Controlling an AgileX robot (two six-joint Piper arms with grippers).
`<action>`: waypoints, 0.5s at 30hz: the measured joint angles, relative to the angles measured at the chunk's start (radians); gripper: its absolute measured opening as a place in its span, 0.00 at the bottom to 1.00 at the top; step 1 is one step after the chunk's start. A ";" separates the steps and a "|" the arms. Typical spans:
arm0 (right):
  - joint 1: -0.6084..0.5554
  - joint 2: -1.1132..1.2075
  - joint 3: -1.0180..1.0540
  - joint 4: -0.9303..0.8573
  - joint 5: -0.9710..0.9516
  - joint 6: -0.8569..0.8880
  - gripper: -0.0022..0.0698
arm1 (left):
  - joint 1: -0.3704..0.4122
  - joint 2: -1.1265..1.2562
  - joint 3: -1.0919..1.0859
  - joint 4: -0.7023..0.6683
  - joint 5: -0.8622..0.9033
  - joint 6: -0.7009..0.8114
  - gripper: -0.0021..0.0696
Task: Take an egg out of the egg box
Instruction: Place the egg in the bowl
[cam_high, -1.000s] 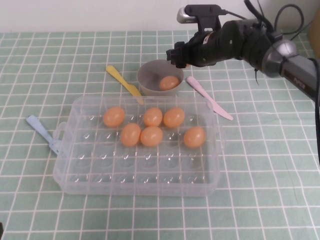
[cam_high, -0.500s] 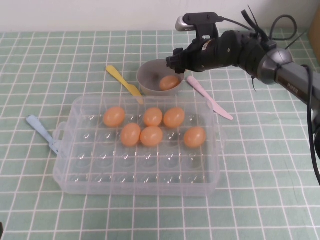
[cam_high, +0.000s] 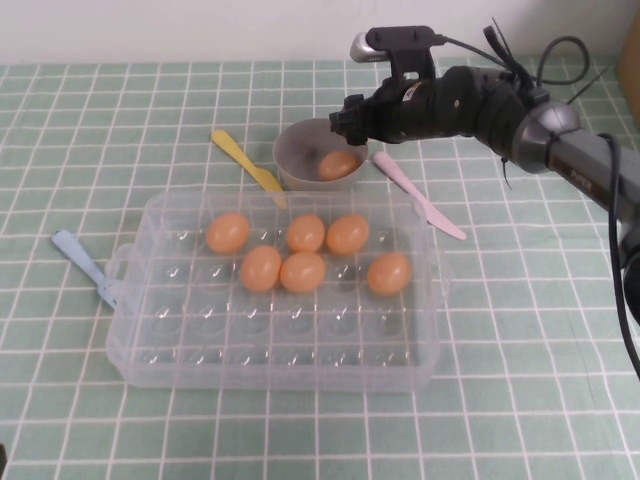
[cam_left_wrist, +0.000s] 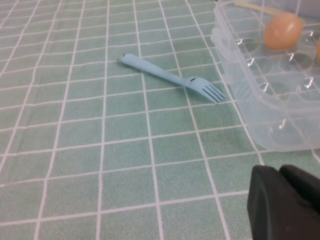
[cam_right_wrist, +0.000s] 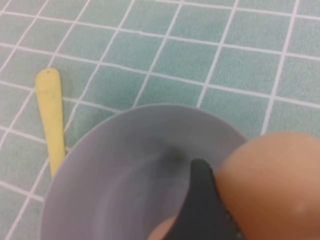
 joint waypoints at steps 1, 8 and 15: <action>0.000 0.002 0.000 0.012 -0.002 0.000 0.62 | 0.000 0.000 0.000 0.000 0.000 0.000 0.02; -0.006 0.012 0.000 0.065 0.029 -0.002 0.62 | 0.000 0.000 0.000 0.000 0.000 0.000 0.02; -0.010 0.018 0.000 0.070 0.037 -0.028 0.62 | 0.000 0.000 0.000 0.000 0.000 0.000 0.02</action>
